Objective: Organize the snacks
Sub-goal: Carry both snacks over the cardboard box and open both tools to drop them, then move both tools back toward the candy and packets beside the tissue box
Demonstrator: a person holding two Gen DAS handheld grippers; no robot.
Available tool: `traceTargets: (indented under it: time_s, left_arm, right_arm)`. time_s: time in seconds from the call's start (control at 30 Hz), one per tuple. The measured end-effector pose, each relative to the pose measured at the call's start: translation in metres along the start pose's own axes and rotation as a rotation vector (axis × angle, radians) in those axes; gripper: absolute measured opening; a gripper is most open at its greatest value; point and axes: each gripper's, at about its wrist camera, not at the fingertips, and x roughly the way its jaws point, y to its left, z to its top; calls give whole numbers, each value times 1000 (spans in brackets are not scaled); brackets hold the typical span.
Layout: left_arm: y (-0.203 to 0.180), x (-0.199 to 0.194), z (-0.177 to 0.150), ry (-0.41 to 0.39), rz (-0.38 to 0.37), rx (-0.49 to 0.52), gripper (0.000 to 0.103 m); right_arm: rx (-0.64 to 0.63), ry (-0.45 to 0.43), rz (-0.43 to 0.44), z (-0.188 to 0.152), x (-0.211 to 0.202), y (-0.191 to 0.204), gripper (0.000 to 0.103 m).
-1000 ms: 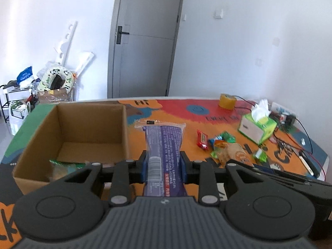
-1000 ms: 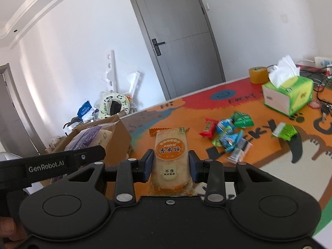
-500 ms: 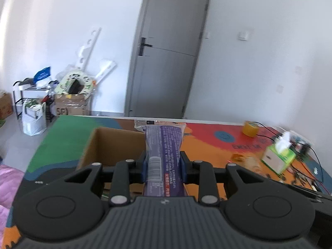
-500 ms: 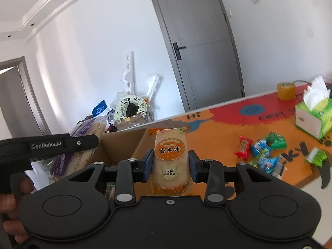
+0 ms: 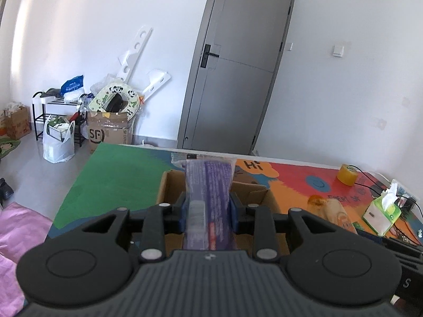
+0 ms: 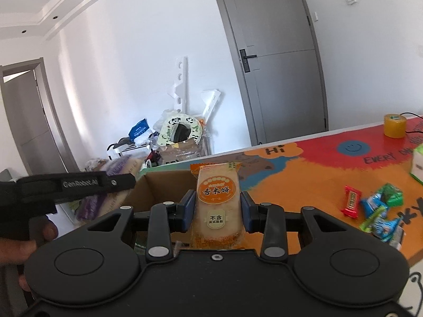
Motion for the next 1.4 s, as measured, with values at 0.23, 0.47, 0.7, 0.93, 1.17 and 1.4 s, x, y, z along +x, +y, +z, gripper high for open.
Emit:
traceTargets:
  time_s: [0.23, 0.47, 0.7, 0.93, 1.17, 1.4]
  left_arm:
    - [18, -12, -3, -30, 62, -31, 53]
    - [46, -21, -10, -26, 87, -100, 58]
    - [62, -25, -11, -19, 97, -127, 67]
    - [56, -27, -13, -7, 104, -133, 84]
    - [35, -32, -15, -19, 75, -112, 91]
    - [10, -37, -16, -28, 38, -92, 97]
  right_arm:
    - [-14, 22, 8, 3, 16, 15, 36]
    - [-20, 50, 8, 4, 36, 33, 36]
    - [2, 76, 32, 2, 47, 44, 54]
    - [64, 65, 15, -1, 24, 30, 59]
    - [101, 47, -17, -4, -5, 5, 75]
    - [149, 34, -86, -6, -31, -28, 94]
